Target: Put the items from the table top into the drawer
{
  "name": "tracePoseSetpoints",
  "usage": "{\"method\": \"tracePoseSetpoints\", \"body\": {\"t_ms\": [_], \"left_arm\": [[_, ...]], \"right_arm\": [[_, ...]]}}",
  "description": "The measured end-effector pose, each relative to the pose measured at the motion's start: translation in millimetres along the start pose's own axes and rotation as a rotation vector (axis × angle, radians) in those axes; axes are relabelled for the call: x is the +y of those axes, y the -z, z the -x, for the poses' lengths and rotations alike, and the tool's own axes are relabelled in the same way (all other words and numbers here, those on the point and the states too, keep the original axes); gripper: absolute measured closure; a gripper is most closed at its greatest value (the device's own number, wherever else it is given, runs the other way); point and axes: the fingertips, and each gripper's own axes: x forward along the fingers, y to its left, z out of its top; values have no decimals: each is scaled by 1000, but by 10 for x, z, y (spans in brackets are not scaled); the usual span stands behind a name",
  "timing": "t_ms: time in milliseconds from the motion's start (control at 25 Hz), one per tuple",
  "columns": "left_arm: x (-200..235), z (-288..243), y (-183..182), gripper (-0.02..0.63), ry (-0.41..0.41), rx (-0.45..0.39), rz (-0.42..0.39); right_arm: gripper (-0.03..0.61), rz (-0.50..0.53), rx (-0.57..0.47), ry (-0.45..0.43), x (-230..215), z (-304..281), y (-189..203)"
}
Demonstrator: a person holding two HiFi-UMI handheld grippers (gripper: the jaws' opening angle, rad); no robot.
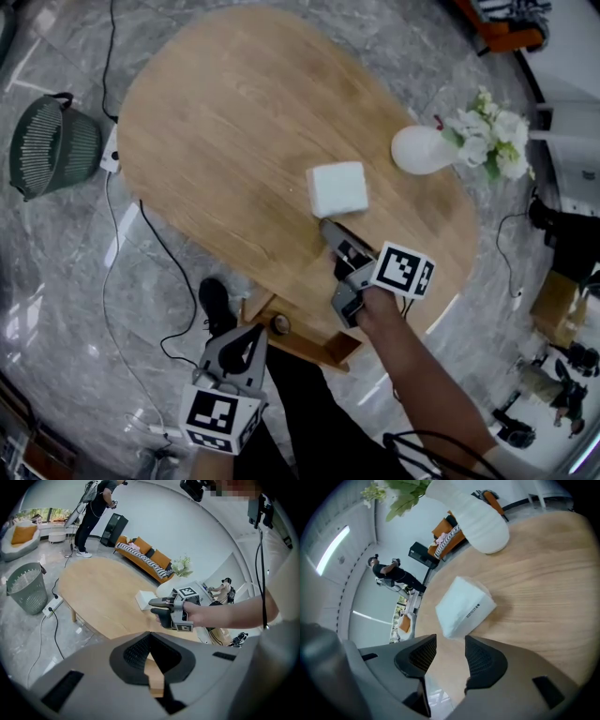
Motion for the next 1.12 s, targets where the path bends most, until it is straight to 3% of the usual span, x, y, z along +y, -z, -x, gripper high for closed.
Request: {"method": "tracePoseSetpoints", "body": {"t_ms": [80,280,520,720,1120], "left_arm": [[9,16,1,612,-2,3,-3],[49,44,-15,613,-9,-4,6],[114,56,-21,613,-12,1,9],[144,70,68,612,-13,9,7],[131,87,77,612,14,29,-13]], "right_arm": [[366,-67,-13,45,-70,13,-30],[348,-155,-38,68,-90,-50,-147],[361,-337,-100,113,-256,-190,-230],[462,-270,-132,102,-210,-159,-306],[477,-175,-113,82,-233,66,-189]]}}
